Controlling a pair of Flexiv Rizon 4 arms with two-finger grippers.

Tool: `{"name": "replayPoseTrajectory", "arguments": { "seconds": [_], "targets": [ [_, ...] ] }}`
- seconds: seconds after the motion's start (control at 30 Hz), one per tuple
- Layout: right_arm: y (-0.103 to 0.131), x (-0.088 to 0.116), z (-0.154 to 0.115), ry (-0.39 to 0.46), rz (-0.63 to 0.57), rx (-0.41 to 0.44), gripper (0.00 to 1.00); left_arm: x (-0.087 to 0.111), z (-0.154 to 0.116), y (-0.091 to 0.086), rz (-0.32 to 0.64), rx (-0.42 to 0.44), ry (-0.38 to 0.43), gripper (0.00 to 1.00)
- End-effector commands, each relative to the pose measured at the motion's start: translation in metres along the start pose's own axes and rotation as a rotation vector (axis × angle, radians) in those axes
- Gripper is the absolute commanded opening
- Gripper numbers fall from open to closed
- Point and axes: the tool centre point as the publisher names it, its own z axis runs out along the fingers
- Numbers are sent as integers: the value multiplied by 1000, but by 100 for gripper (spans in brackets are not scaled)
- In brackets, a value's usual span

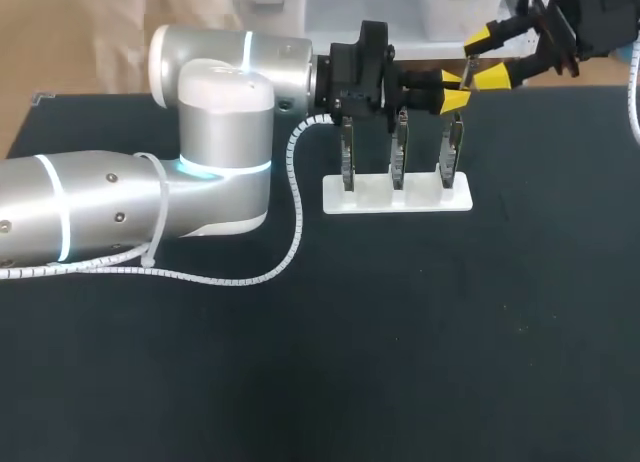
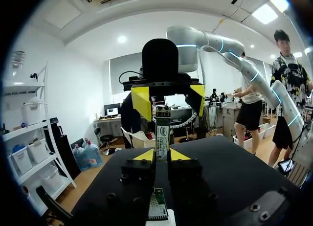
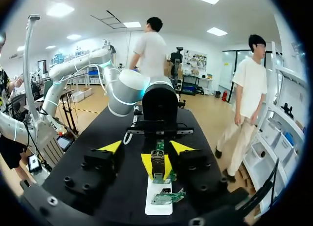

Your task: Pick up the optical module with the left hand, and insert it into the network port with the right hand.

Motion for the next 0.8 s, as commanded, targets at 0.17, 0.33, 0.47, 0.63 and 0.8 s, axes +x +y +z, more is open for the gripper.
{"name": "replayPoseTrajectory", "arguments": {
  "seconds": [0.17, 0.33, 0.47, 0.63, 0.8],
  "targets": [
    [-1, 1, 0, -2, -1, -2, 20, 1, -1, -2, 3, -6, -2, 0],
    [-1, 1, 0, -2, -1, -2, 0, 1, -1, -2, 3, -6, -2, 0],
    [-1, 1, 0, -2, -1, -2, 0, 1, -1, -2, 3, -6, -2, 0],
    [-1, 1, 0, -2, -1, -2, 0, 1, -1, -2, 3, -6, -2, 42],
    [-1, 1, 0, -2, -1, -2, 0, 1, -1, -2, 3, -6, -2, 100]
  ]
}}
